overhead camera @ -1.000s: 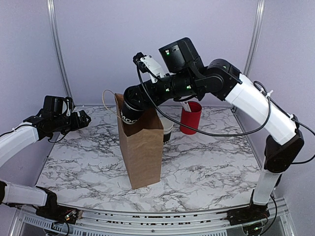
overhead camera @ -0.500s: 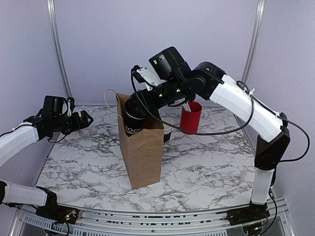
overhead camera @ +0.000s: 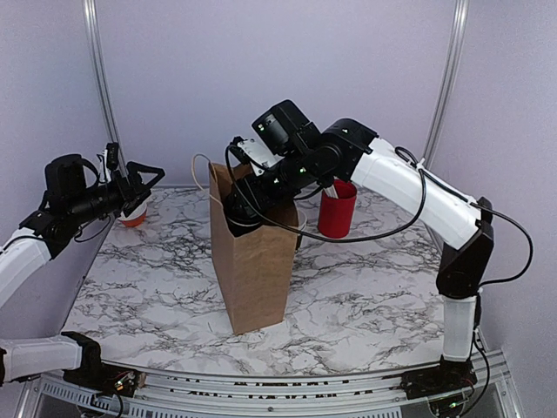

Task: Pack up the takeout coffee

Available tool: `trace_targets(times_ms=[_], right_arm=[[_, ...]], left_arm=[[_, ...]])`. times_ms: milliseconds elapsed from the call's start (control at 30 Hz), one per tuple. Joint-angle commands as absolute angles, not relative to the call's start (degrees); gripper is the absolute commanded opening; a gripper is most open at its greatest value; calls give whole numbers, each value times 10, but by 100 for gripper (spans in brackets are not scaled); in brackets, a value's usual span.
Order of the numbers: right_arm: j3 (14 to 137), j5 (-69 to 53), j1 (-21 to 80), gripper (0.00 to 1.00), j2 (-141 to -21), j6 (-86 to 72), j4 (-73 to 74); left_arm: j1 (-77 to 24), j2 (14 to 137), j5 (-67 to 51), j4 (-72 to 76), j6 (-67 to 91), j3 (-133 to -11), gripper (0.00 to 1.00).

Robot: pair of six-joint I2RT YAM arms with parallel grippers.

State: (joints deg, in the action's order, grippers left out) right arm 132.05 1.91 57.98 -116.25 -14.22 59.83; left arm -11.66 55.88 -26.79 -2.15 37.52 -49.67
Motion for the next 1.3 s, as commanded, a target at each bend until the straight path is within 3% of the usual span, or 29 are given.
trace_targets(times_ms=[0, 233, 400, 467, 800, 1000, 1267], right_arm=[[1336, 9, 574, 60, -1169, -151, 606], [1336, 4, 573, 60, -1175, -155, 605], [1326, 7, 574, 59, -1174, -160, 603], [1322, 11, 574, 59, -1173, -163, 603], [1279, 22, 575, 59, -1146, -167, 608], [1281, 26, 570, 59, -1138, -159, 636], [1269, 19, 561, 59, -1118, -144, 654]], left_arm=[[-124, 550, -371, 116, 455, -496, 99], [-211, 575, -373, 118, 419, -551, 99], [-259, 599, -362, 117, 409, -577, 87], [-269, 611, -352, 109, 405, -583, 78], [-336, 629, -291, 79, 396, -602, 2], [-383, 619, -250, 83, 405, -603, 0], [-519, 613, -149, 106, 398, -612, 0]])
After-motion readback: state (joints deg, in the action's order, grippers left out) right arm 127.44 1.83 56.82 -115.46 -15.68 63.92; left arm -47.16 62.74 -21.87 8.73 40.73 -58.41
